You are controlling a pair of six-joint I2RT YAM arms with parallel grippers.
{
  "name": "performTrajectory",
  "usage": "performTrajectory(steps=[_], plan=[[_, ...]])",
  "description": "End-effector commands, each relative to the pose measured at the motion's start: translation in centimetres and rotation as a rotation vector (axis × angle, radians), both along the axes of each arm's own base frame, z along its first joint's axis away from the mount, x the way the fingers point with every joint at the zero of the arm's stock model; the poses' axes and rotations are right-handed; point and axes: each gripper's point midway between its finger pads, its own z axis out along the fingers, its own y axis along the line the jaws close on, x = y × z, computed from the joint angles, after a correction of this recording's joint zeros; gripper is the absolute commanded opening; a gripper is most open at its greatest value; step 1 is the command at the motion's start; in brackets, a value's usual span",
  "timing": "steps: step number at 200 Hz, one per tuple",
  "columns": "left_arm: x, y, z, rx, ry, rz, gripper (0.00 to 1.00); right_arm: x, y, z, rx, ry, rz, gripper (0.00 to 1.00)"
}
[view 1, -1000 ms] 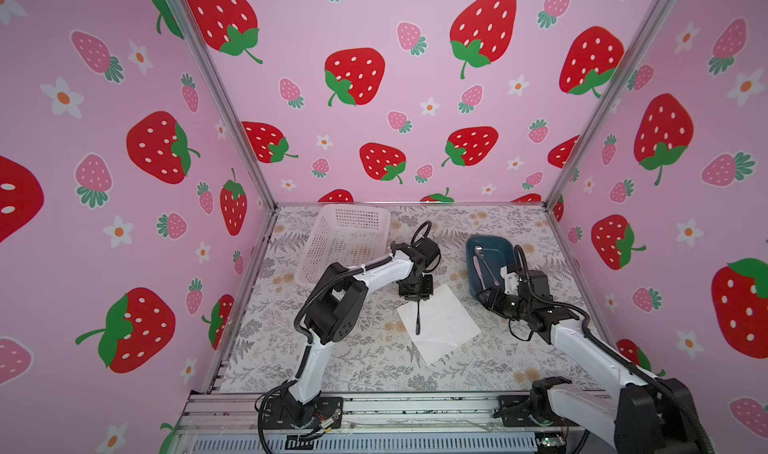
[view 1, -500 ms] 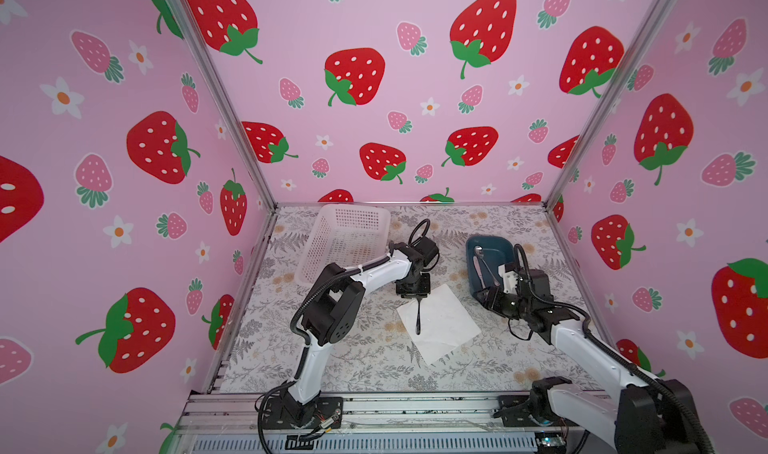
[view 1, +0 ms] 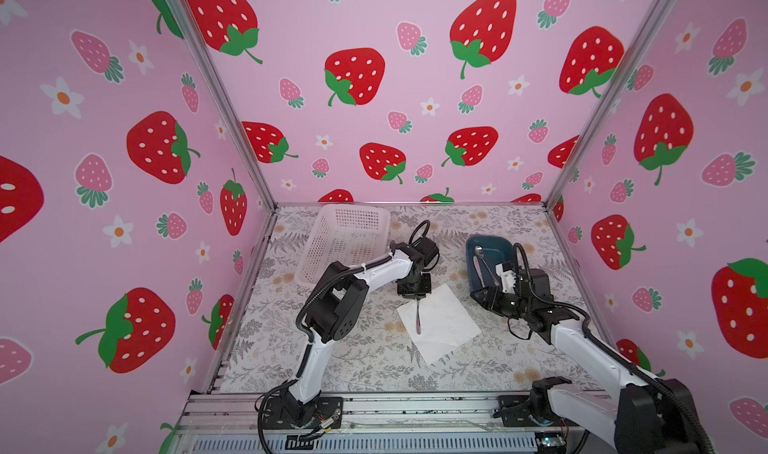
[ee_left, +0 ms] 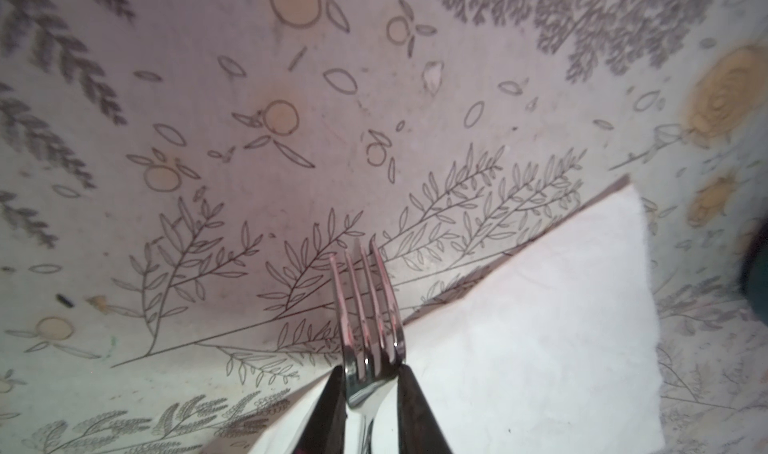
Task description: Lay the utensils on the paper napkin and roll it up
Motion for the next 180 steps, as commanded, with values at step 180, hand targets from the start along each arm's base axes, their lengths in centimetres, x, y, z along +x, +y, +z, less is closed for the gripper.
performTrajectory(steps=[180], plan=[[-1.9, -0.4, 2.5, 0.537, -0.099, -0.107, 0.0, 0.4, -5.1, 1.0, -0.141, -0.07, -0.272, 0.43]])
